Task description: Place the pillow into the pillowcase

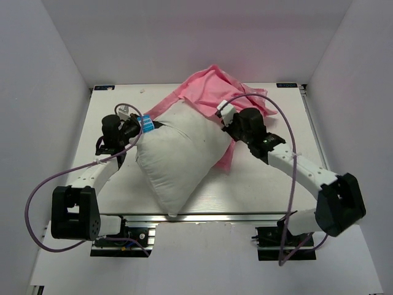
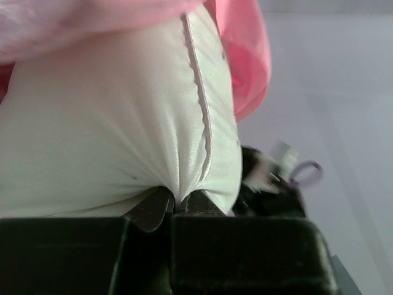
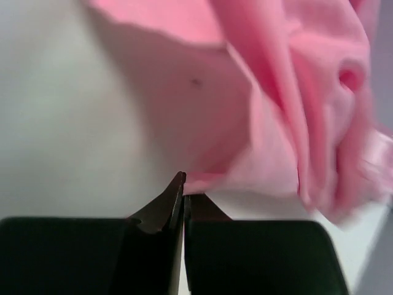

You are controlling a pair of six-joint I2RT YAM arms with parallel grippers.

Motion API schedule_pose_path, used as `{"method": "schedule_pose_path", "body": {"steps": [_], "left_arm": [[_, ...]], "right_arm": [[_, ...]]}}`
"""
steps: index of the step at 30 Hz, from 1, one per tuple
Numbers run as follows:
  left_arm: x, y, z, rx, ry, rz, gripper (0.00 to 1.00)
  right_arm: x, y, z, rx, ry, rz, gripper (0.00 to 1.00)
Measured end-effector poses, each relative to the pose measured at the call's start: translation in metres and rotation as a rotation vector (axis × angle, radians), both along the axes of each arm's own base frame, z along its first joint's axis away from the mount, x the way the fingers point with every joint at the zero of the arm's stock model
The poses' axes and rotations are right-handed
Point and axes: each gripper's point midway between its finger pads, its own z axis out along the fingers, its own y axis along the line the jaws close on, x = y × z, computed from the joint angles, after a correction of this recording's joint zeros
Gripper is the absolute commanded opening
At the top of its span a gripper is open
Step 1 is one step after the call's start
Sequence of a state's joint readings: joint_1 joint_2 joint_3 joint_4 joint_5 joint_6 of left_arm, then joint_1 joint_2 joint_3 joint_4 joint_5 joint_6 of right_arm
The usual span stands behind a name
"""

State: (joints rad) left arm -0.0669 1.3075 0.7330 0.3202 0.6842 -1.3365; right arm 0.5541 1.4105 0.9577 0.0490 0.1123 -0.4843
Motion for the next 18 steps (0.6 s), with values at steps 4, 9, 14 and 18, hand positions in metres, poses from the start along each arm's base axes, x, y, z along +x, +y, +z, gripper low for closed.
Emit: {"method": "schedule_pose_path", "body": {"steps": [4, 9, 14, 18], "left_arm": [[0.004, 0.005, -0.012, -0.002, 0.033, 0.022, 0.0], [0.01, 0.011, -0.022, -0.01, 0.069, 0.049, 0.0], [0.017, 0.02, -0.023, -0.002, 0.064, 0.095, 0.0], [0.023, 0.031, -0.031, 0.039, 0.054, 0.146, 0.03]], "right_arm": [[-0.048, 0.068, 0.06, 0.13, 0.025, 0.196, 0.0], [-0.081, 0.142, 0.101, 0.221, 0.141, 0.328, 0.0], [-0.061, 0.176, 0.092, 0.22, 0.26, 0.299, 0.0], [-0.039, 0.175, 0.084, 0.2, 0.276, 0.249, 0.0]]}}
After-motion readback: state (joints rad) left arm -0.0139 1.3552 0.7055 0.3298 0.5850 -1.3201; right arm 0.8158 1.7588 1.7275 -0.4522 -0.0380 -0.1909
